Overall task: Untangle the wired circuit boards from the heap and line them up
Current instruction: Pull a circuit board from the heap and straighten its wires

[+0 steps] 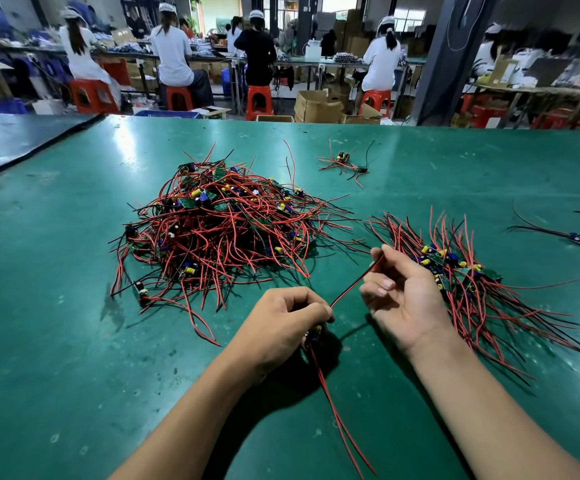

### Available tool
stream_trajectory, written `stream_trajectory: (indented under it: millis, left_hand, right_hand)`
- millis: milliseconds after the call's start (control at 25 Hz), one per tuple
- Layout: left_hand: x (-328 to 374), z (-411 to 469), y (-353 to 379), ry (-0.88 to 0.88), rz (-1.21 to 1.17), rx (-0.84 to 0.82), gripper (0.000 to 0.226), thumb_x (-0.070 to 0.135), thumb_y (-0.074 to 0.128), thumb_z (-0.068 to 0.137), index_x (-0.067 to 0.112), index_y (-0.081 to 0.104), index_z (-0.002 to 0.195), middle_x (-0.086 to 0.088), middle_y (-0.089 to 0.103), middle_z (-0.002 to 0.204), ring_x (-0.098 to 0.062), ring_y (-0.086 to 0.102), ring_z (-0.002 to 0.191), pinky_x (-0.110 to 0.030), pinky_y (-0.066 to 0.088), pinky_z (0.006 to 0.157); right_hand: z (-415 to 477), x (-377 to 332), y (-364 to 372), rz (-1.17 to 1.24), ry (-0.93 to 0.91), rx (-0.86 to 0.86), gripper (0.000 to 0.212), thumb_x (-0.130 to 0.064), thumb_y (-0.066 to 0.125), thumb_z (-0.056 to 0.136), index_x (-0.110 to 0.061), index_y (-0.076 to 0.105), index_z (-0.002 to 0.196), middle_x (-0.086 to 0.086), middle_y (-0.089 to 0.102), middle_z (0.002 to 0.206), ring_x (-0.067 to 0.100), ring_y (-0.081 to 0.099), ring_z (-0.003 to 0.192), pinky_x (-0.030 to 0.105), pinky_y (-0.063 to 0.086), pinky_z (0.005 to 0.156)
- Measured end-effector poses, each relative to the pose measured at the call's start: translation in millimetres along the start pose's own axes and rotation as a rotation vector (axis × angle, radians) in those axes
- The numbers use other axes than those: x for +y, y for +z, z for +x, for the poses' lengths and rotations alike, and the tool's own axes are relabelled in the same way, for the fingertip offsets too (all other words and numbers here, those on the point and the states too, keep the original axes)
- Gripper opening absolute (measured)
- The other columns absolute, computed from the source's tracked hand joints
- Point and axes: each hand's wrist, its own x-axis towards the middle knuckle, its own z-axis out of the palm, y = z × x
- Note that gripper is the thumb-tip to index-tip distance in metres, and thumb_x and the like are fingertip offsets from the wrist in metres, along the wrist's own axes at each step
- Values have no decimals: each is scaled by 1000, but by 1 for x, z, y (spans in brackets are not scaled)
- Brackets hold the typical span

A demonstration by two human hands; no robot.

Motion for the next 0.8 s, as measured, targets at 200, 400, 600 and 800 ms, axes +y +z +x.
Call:
stream_trajectory:
  millis: [200, 400, 600, 800]
  left_hand:
    - [0, -2, 1, 1, -10, -12, 14, 8, 66, 87, 7, 71, 74, -4, 65, 66, -17, 55, 65, -29, 42, 66]
    - [-2, -1, 0, -7, -13, 54, 18, 11, 66, 87, 14, 72, 70, -1, 62, 65, -15, 53, 64, -25, 42, 61]
    - [-6, 3, 1, -27, -128, 80, 21, 12, 64, 89, 16, 72, 70, 2, 60, 60, -15, 53, 57, -23, 42, 53]
    - [-9, 4, 0, -3, -169, 84, 27, 13, 61, 93, 21, 74, 71, -1, 63, 63, -11, 58, 52, -24, 46, 53]
  right_hand:
    - [0, -2, -2, 85, 78, -42, 40, -20, 55, 97, -10, 54, 58, 0, 40, 62, 4, 30, 31, 15, 27, 29]
    - [2, -1, -7, -171, -36, -34, 29, -33, 60, 97, -11, 63, 78, -2, 54, 68, 4, 32, 37, 15, 29, 35]
    - [-6, 15, -11, -732, -33, -208, 35, -44, 75, 76, -12, 77, 91, -1, 60, 72, 8, 44, 49, 18, 35, 41]
    - [-15, 30, -10, -940, -6, -304, 26, -36, 73, 87, -12, 76, 98, -2, 62, 64, 8, 52, 48, 19, 33, 41]
